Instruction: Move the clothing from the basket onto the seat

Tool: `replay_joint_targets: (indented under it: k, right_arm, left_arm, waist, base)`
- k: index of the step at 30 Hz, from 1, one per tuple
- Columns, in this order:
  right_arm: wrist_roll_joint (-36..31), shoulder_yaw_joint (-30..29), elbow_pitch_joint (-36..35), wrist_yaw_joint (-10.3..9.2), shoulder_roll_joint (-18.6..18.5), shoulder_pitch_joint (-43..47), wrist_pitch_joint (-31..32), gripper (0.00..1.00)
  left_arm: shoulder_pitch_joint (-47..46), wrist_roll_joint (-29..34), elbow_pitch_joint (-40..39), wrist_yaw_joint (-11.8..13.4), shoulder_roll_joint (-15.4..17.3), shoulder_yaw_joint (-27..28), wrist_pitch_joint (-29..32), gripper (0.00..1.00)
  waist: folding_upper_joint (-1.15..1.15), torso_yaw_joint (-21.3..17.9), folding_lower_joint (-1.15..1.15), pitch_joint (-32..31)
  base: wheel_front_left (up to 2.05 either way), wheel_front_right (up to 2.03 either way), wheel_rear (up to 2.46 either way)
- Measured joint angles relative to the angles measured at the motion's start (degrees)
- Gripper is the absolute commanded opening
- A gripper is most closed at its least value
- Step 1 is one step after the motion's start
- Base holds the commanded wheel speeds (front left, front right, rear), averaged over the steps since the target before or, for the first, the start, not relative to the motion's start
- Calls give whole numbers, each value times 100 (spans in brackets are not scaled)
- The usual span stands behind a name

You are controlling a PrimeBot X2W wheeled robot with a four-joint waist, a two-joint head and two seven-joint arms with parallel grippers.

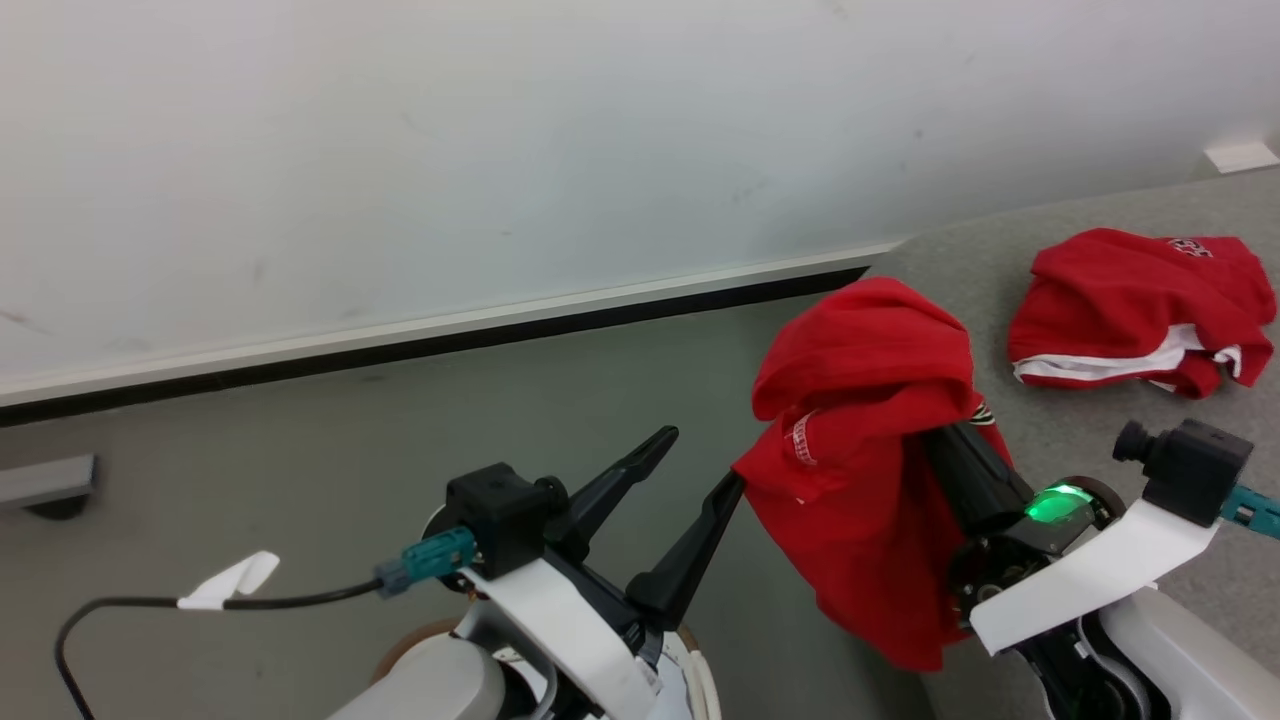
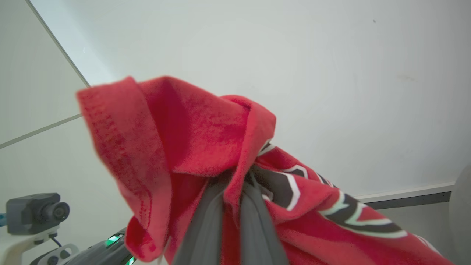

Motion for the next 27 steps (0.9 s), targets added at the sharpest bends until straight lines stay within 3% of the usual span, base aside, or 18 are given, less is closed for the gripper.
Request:
replay_joint_targets:
  k: [9,14,27]
  right_arm:
    - [-481,-702,-282,0,-186,400,0,0]
    - [-650,-793,-611,1,-307,749,0,0]
    - [-705,-1163,-858,1,-377,947,-1,0]
  left_arm:
    - [-89,89,-47,-52,46,-104,18,100]
    - [-121,232,-22,-60,67,-192,34,100]
    - [-198,280,29,-94,70,-290,62,100]
  waist:
    - [0,-681,0,70]
    - [0,-960,0,108]
    - [0,-1205,0,231]
  base:
    - [0,0,0]
    - [0,0,0]
    - [0,0,0]
